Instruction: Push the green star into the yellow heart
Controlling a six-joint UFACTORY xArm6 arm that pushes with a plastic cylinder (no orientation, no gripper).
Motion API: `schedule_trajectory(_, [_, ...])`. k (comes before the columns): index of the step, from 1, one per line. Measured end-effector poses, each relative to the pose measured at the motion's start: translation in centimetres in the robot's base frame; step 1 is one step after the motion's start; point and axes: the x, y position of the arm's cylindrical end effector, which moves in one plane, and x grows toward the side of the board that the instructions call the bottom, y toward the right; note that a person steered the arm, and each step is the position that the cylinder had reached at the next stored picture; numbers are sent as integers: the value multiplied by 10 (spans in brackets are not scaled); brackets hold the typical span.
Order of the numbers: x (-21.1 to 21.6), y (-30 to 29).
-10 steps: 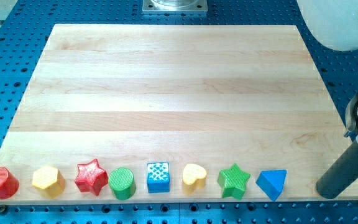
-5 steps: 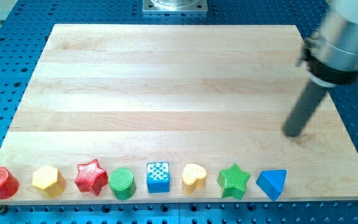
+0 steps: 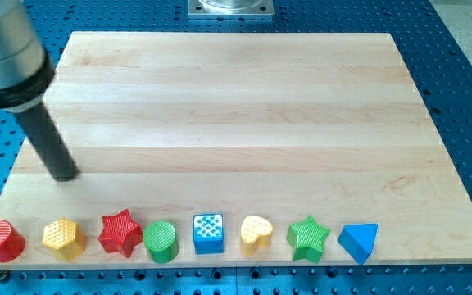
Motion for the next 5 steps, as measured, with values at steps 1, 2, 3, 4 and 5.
schedule_trajectory(1, [5,83])
schedule_trajectory(2, [8,181])
schedule_trajectory(3, [15,252])
schedule_trajectory(4, [28,322])
schedule_trajectory(5, [45,372])
